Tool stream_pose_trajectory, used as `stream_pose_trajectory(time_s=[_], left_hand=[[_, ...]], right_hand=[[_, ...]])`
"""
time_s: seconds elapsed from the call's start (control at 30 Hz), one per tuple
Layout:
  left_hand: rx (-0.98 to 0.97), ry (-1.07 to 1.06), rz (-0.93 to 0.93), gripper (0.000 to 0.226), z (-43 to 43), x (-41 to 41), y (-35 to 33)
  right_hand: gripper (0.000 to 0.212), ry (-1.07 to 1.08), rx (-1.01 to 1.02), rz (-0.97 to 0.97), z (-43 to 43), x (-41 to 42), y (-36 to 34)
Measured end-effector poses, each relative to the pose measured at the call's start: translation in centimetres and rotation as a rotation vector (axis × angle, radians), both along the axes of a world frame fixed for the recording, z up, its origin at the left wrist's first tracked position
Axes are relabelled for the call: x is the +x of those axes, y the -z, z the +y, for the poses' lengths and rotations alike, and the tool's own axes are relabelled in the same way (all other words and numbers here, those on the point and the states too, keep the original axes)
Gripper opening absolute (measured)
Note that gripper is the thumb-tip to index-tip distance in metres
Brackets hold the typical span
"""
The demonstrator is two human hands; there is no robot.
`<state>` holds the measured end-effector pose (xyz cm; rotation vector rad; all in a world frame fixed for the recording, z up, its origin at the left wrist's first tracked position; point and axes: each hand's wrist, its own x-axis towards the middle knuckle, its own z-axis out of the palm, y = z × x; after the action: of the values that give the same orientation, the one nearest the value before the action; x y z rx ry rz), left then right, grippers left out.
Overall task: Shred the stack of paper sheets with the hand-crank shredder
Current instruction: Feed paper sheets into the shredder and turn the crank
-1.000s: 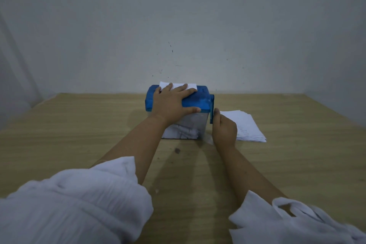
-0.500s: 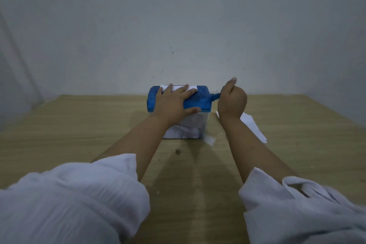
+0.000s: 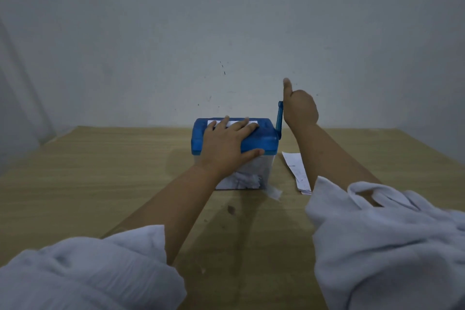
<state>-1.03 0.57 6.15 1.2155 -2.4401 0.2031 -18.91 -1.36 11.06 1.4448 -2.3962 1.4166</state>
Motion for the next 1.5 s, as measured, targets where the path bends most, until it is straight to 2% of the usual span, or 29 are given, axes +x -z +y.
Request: stream_pose_trajectory(time_s=[0.2, 0.3, 0.33, 0.4, 0.47, 0.53, 0.67, 0.8, 0.97, 1.23, 1.37, 1.5], left_hand=[[0.023, 0.022, 0.02, 0.065, -0.2, 0.3, -0.1], [0.036, 0.034, 0.033, 0.065, -0.4, 0.4, -0.2], [0.038, 0.036, 0.04, 0.065, -0.4, 0.4, -0.2], [0.036, 0.039, 0.048, 0.065, -0.3, 0.3, -0.1], [0.027, 0.032, 0.053, 0.065, -0.4, 0.3, 0.0], [0.019, 0.019, 0.048, 0.065, -0.5, 0.3, 0.0], [0.022, 0.0, 0.044, 0.065, -0.5, 0.0, 0.0], [0.026, -0.028, 0.04, 0.064, -0.4, -0.2, 0.0], [0.044, -0.055, 0.035, 0.065, -0.4, -0.4, -0.2], [0.056, -0.06, 0.053, 0.064, -0.8, -0.5, -0.2], [0.044, -0.06, 0.069, 0.064, -1.0, -0.6, -0.1], [0.016, -0.072, 0.058, 0.064, -1.1, -0.8, 0.1]], right_hand=[[0.062, -0.118, 0.154, 0.006, -1.8, -0.5, 1.4], [0.039, -0.201, 0.247, 0.052, -1.9, -1.0, 3.5], [0.028, -0.197, 0.283, -0.014, -2.0, -1.0, 4.2], [0.036, -0.164, 0.361, -0.131, -1.8, -0.6, 5.8], [0.031, -0.181, 0.405, -0.148, -1.2, -0.2, 7.4], [0.022, -0.178, 0.343, -0.139, -0.4, -0.1, 8.9], [0.045, -0.171, 0.188, -0.269, 1.2, 0.8, 10.7], [0.058, -0.14, 0.136, -0.169, 2.6, 1.6, 11.8], [0.059, -0.069, 0.116, -0.157, 4.4, 1.6, 11.8], [0.056, -0.114, -0.063, -0.021, 6.7, 2.0, 10.1], [0.056, -0.134, -0.22, -0.1, 6.0, 1.9, 7.5], [0.059, -0.151, -0.165, -0.033, 5.2, 1.1, 6.5]])
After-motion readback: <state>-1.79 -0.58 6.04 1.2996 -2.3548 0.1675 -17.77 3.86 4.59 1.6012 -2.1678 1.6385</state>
